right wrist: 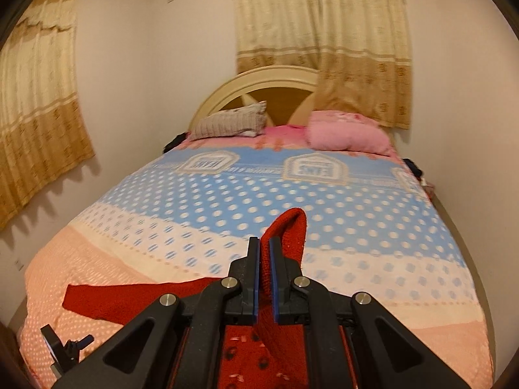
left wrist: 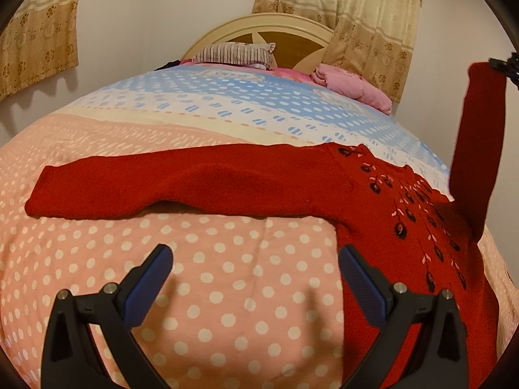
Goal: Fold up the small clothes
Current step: 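Lift the sleeve with the right gripper and fold it across the sweater body, then open the right gripper to release the sleeve on the body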
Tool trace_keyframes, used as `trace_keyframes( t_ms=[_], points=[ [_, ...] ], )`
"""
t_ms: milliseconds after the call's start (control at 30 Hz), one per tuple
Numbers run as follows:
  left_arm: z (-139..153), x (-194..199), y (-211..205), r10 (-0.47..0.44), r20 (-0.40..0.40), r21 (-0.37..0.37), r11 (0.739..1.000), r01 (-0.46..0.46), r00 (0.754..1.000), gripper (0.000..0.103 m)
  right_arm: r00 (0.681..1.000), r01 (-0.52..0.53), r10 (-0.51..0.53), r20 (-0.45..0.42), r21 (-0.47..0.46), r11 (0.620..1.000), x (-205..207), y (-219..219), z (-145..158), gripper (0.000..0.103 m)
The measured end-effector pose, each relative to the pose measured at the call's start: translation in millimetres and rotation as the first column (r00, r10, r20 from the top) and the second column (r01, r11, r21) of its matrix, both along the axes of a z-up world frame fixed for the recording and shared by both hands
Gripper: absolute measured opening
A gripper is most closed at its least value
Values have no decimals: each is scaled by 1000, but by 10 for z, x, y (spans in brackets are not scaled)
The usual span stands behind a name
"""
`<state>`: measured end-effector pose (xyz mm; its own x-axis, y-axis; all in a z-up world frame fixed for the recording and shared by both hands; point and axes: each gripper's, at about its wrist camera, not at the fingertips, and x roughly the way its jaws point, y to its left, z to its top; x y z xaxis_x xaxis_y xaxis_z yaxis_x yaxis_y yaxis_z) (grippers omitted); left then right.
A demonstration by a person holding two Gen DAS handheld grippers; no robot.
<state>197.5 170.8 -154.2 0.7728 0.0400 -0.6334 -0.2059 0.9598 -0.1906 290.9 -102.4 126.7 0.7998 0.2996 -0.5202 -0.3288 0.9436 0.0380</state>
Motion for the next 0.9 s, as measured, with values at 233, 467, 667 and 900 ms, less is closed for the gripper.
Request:
trace_keyframes(
  t_ms=[233, 467, 667, 900],
  points=[
    [-61, 14, 17, -5, -10, -23, 1000, 5, 1000, 103, 991, -111, 108, -80, -31, 993, 98, 669, -609, 5],
    [-121, 47, 17, 0, -41, -25, 1000, -1, 999, 103, 957, -190, 194, -213, 40, 981, 298, 1175, -1615, 5],
    [-117, 13, -17, -15, -63, 9, 1000, 15, 998, 103, 885, -279, 315, -344, 151, 948, 319, 1342, -2292, 11],
    [227, -30, -212, -102, 0, 89, 991, 102, 995, 103, 918, -224, 277, -283, 204, 953, -74, 419, -2109, 63]
  ],
)
